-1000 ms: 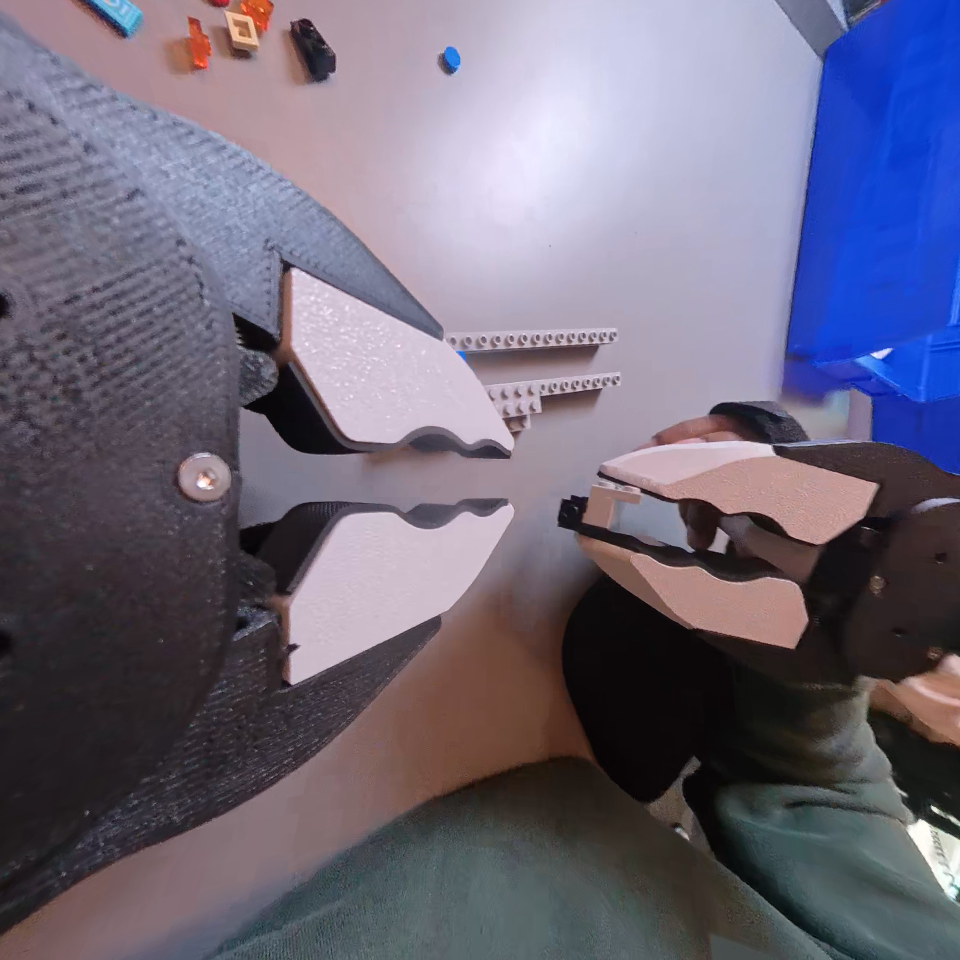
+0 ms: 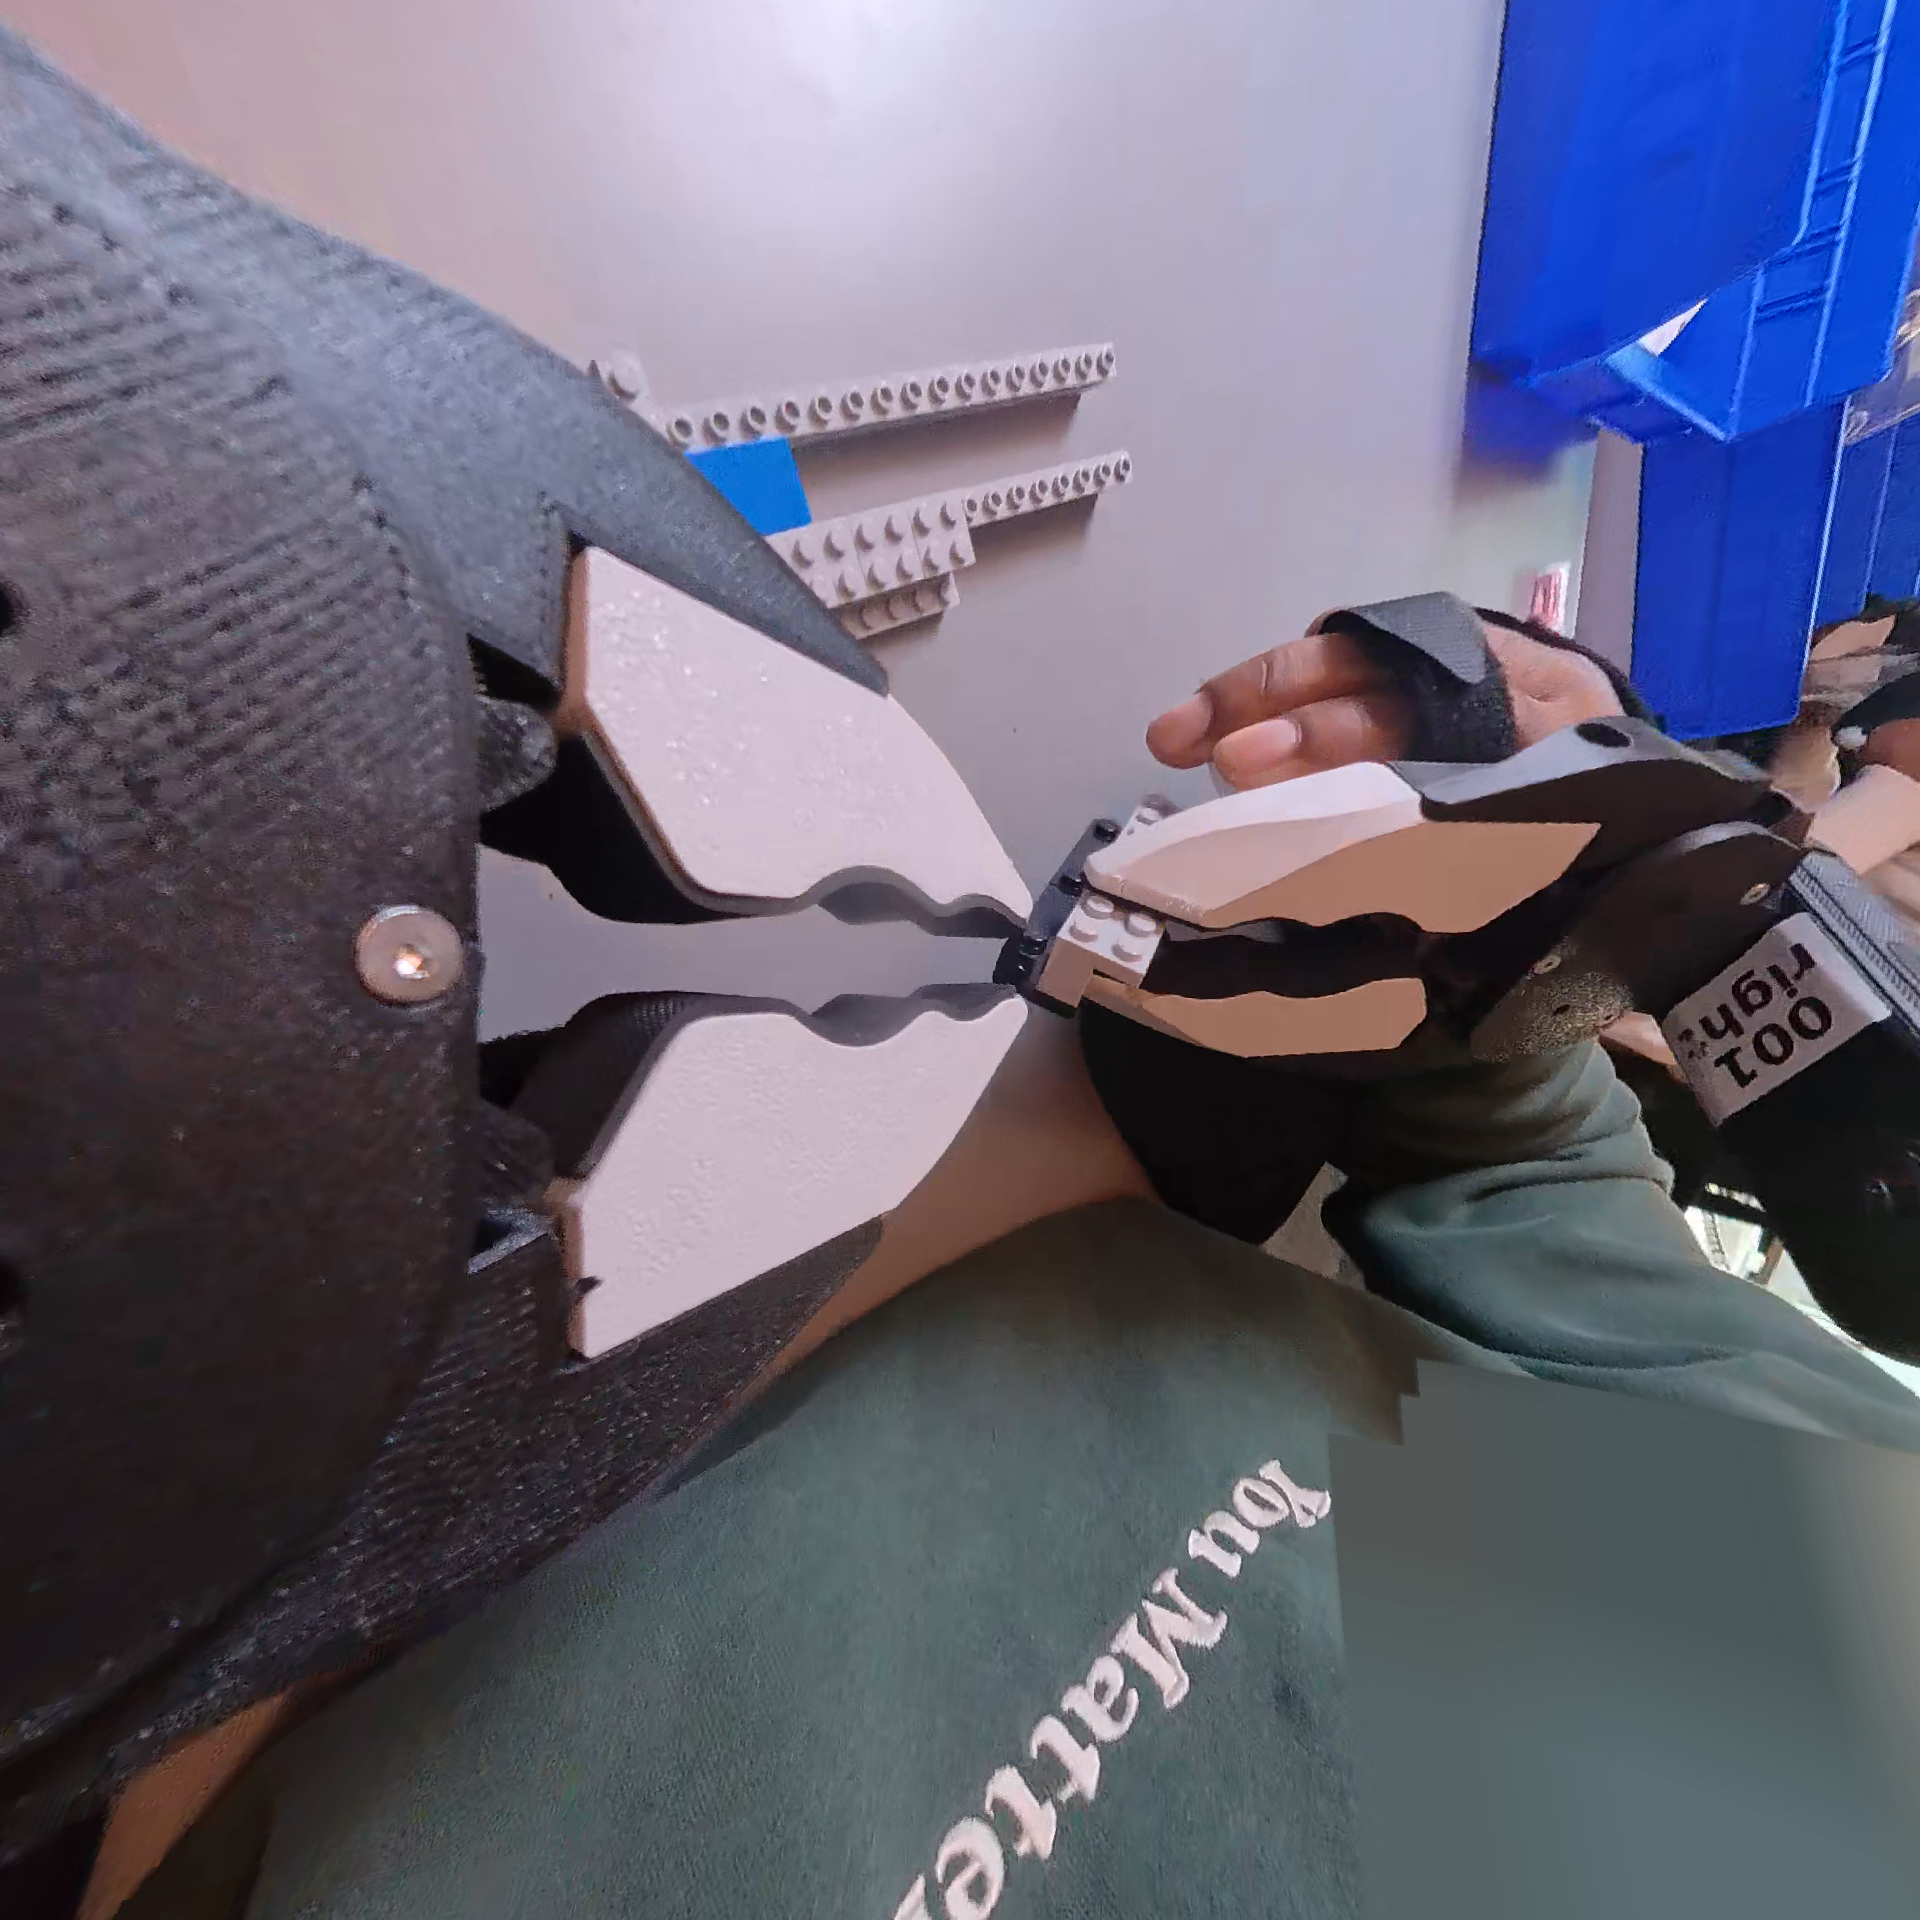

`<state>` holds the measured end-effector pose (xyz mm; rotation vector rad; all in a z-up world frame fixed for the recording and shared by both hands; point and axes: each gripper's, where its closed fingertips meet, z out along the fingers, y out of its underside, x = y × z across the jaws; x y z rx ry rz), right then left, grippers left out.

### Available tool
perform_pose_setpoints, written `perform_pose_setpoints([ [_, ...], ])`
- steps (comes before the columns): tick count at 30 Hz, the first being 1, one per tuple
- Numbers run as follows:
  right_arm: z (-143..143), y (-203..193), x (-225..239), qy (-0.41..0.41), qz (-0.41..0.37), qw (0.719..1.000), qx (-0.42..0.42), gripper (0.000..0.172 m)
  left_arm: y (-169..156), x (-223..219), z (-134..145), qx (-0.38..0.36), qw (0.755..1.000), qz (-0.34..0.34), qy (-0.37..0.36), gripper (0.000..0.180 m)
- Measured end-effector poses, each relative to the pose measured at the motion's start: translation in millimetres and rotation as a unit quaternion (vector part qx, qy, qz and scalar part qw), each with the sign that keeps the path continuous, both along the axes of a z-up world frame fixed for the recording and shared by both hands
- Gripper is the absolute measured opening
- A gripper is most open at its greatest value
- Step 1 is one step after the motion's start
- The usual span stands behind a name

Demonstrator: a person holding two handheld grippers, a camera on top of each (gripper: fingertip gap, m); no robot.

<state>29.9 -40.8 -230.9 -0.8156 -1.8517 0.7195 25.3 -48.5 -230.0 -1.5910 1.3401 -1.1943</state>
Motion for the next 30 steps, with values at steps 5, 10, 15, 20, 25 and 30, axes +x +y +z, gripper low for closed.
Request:
perform_pose_setpoints([
  [5, -13.7, -29.1, 0.8, -0.031, 0.063, 0.997, 0.021, 0.018, 21.3, -7.6, 9.8, -0.084, 0.995, 0.033, -0.049, 0.008],
  [10, -8.3, -20.4, -2.4, -0.011, 0.039, 0.997, 0.069, 0.018, 21.7, -11.4, -0.4, 0.014, 0.999, 0.043, 0.020, 0.008],
  [15, -17.6, -6.9, -1.2, -0.017, 0.014, 0.998, 0.066, 0.019, 42.6, -24.7, 1.6, 0.078, 0.992, 0.094, 0.024, 0.008],
  [20, -15.2, 14.3, 1.9, 0.007, -0.020, 0.997, 0.073, 0.019, 52.5, -37.1, 13.6, 0.191, 0.971, 0.130, 0.063, 0.008],
  [25, -4.8, 28.1, 1.9, 0.044, -0.054, 0.996, 0.055, 0.019, 91.0, -116.9, 39.1, 0.302, 0.888, 0.234, 0.255, 0.009],
  [30, 13.5, 37.3, 2.2, 0.097, -0.077, 0.992, 0.025, 0.019, 90.2, -234.6, 10.0, 0.057, 0.851, 0.333, 0.402, 0.013],
])
